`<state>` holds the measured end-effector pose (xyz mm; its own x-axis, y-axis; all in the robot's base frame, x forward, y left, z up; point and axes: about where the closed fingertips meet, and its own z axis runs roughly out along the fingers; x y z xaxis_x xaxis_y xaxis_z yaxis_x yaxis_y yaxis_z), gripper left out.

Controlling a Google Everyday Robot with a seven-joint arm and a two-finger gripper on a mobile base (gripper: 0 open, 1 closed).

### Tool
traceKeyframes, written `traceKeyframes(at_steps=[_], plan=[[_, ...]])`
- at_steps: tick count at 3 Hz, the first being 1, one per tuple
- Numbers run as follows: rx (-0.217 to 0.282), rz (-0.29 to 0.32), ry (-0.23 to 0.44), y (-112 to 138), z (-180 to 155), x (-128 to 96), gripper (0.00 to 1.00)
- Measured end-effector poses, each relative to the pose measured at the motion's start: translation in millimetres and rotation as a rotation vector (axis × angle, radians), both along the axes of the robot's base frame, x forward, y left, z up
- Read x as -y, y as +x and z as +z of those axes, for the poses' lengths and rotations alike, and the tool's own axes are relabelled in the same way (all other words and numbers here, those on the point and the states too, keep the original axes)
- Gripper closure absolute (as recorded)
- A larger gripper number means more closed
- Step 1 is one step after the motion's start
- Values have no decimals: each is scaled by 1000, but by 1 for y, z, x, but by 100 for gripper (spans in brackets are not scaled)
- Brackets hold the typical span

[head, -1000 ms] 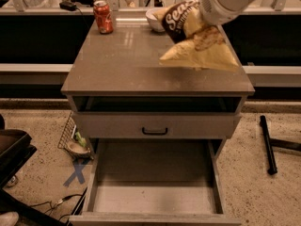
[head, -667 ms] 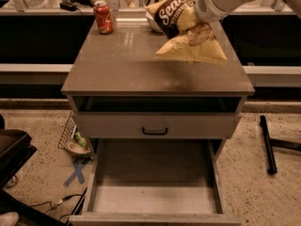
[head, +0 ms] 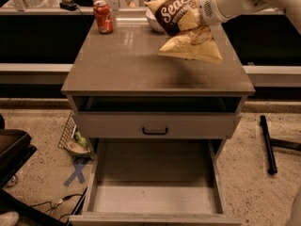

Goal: Pick brown chip bag from middle drawer and place on counter

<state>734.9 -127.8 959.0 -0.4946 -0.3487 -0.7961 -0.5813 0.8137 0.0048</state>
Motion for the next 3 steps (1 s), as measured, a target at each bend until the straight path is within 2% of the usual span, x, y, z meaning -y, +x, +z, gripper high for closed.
traceKeyframes(at_steps=[1,2,3], plan=[[-3,3,1,0,-2,-2,63],[-6,7,2,1,-4,-5,32],[-8,9,2,1,-5,-6,10]])
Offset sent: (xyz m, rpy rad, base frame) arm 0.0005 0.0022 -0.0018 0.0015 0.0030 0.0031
